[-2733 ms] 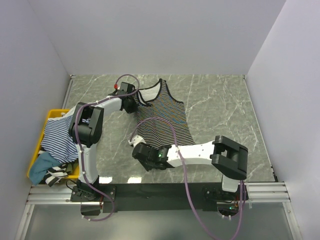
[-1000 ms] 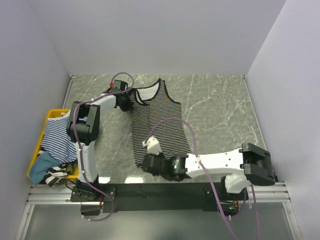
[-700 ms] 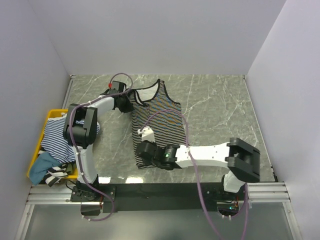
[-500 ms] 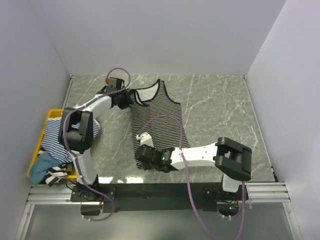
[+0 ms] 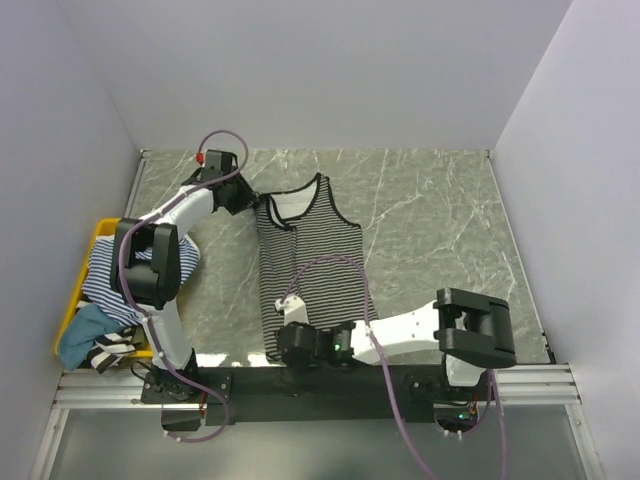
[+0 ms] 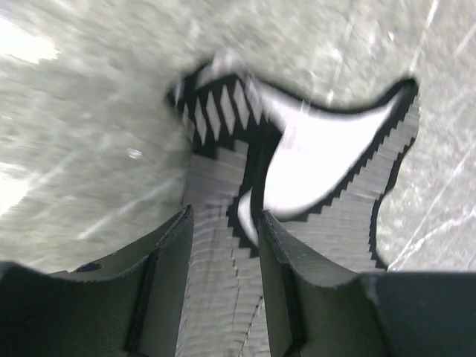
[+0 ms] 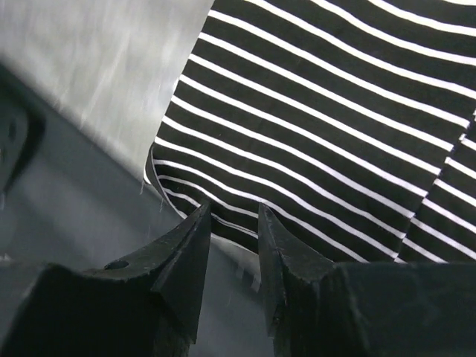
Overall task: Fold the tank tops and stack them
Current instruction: Fold the tank top
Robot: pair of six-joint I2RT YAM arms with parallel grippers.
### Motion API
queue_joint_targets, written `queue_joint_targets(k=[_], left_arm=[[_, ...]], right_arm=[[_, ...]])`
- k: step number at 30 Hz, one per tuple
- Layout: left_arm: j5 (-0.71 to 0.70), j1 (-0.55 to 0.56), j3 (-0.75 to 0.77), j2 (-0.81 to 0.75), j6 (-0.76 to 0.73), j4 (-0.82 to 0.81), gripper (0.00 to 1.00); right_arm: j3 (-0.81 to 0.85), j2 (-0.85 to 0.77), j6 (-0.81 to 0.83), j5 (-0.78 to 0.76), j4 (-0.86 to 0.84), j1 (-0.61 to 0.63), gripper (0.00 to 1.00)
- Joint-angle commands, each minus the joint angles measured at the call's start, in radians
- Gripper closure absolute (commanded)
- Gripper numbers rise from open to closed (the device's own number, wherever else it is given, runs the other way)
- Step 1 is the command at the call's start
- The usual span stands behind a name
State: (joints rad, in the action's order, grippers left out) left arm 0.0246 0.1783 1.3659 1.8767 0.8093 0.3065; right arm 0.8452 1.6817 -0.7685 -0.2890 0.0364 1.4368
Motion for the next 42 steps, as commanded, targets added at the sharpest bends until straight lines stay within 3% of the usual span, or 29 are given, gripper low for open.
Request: queue_joint_targets(k=[1, 6, 11, 14, 23, 31, 42], left_arm=[[-0.022, -0.026, 0.055, 0.007, 0.014, 0.016, 0.54], [-0.06, -0.028, 0.006, -0.001, 0.065, 0.016, 0.54], [-0.133, -0.028, -0.206, -0.119, 0.198, -0.056, 0.49], [-0.15, -0.028, -0.255, -0.133, 0.231, -0.07, 0.48], [-0.086, -0.043, -0.277, -0.053, 0.261, -0.213, 0.47], [-0.086, -0.054, -0.222, 0.024, 0.277, -0.251, 0.51], [-0.097, -0.057, -0.174, 0.088, 0.272, -0.268, 0.57]], right_arm=[[-0.083, -0.072, -0.067, 0.039, 0.079, 0.039, 0.61], [-0.17, -0.229, -0.132, 0.027, 0.114, 0.068, 0.6], [-0.132, -0.28, -0.129, -0.03, 0.164, 0.068, 0.56], [-0.11, -0.286, -0.12, -0.054, 0.169, 0.066, 0.56], [-0.064, -0.312, -0.074, -0.091, 0.174, 0.066, 0.56], [0.069, -0.134, 0.021, -0.061, 0.152, 0.068, 0.49], [0.155, 0.076, -0.012, -0.049, 0.192, 0.071, 0.45]])
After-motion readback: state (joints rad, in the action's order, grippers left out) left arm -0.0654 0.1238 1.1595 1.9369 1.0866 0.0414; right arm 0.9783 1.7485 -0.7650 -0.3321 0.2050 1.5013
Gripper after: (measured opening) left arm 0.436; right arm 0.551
